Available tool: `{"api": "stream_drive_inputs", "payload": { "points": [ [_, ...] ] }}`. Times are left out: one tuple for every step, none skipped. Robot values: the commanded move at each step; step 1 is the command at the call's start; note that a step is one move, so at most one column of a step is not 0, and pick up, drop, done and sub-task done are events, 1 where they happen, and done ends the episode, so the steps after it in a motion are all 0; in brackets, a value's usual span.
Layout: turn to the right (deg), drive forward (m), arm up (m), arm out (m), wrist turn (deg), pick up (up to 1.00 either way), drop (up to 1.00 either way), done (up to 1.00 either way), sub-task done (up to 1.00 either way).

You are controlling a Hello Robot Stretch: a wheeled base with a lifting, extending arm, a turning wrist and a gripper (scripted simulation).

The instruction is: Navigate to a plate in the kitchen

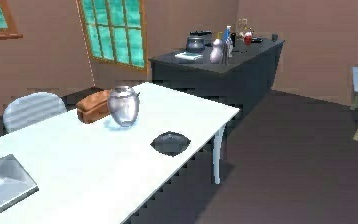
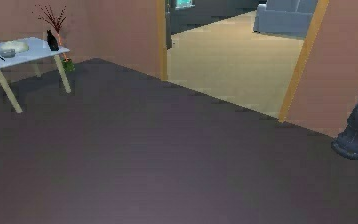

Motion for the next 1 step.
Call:
{"api": "stream_drive_inputs", "payload": {
  "points": [
    [0.0, 0.00, 0.00, 0.00, 0.0, 0.00, 0.00, 1.00, 0.00]
  ]
}}
